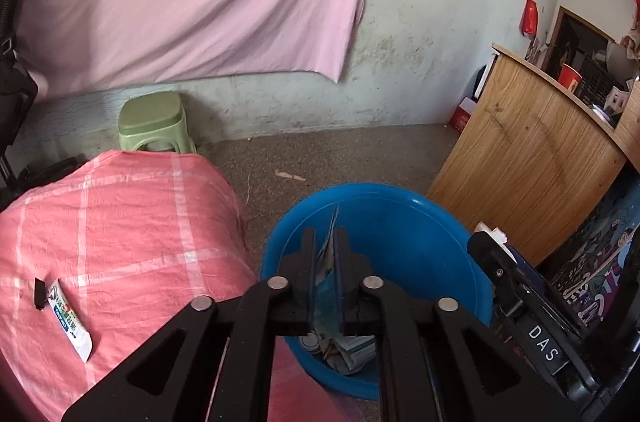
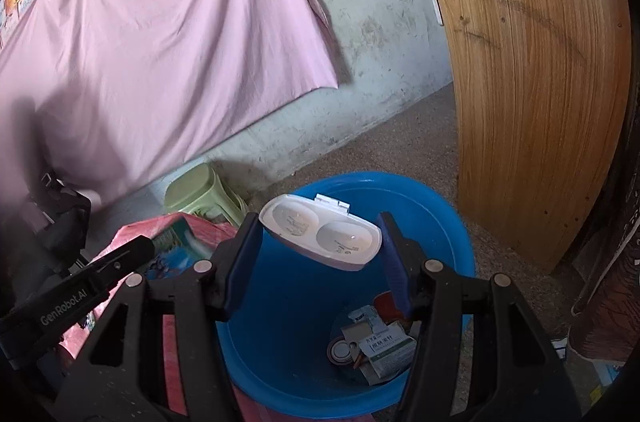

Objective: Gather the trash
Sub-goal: 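Carry tray and green packet over the blue bucket and open both grippers, then swing both tools back over the bed toward the tube and clip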

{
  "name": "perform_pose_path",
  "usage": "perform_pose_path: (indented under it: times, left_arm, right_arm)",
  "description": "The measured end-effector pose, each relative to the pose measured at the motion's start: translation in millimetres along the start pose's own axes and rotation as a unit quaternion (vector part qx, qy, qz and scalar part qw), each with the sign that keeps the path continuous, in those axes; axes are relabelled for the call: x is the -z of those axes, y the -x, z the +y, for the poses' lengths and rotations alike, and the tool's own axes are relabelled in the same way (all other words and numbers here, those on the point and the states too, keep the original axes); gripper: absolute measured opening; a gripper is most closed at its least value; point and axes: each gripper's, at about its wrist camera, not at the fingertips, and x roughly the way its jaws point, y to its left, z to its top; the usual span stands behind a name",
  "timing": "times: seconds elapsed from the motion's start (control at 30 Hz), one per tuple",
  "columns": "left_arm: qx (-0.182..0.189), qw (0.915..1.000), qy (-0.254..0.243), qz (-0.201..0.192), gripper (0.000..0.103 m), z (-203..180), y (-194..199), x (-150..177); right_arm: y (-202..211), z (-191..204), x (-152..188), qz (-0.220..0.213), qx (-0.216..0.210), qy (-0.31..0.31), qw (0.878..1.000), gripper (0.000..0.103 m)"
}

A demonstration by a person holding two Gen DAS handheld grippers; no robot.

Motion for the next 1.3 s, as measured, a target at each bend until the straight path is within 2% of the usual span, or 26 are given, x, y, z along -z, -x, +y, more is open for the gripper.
perform_pose_path:
  times: [0.13,0.3,0.47,0.6,0.67,0.7,0.77,0.83,0.93,1.13,1.3]
  left_arm:
    - [0.007,0.9999,0.014,-0.002,0.030,5,2,2]
    - [0.016,0.9993,0.030,-0.016,0.034,14,14,-2]
    - [0.014,0.9977,0.044,-0.050,0.048,28,35,-4]
    - [-0.024,0.9944,0.044,-0.093,0.059,40,56,-1]
    - [-0.037,0.9914,0.045,-0.118,0.068,47,70,2]
    - [-0.041,0.9899,0.047,-0.127,0.078,50,75,3]
    - [-0.052,0.9863,0.046,-0.150,0.083,57,89,6]
    - [-0.062,0.9834,0.038,-0.166,0.088,62,101,10]
    - [-0.098,0.9768,0.035,-0.187,0.097,73,122,16]
    - [-0.148,0.9619,0.065,-0.221,0.100,107,159,30]
    - [-0.189,0.9487,0.071,-0.244,0.101,130,191,48]
  right_arm:
    - [-1,0,-1,0.003,-0.002,0.003,1.000,0.074]
    - [0,3,-1,-0.001,-0.004,0.009,1.000,0.074]
    - [9,12,-3,-0.022,-0.013,0.022,0.999,0.076]
    - [25,23,-8,-0.059,-0.025,0.039,0.997,0.089]
    - [35,31,-9,-0.082,-0.029,0.052,0.995,0.096]
    - [40,36,-10,-0.094,-0.030,0.062,0.993,0.098]
    - [51,47,-11,-0.116,-0.031,0.082,0.989,0.103]
    - [61,58,-11,-0.138,-0.041,0.097,0.985,0.103]
    - [77,74,-8,-0.173,-0.067,0.111,0.976,0.103]
    - [98,110,-1,-0.212,-0.113,0.145,0.960,0.103]
    - [107,136,5,-0.218,-0.153,0.162,0.950,0.103]
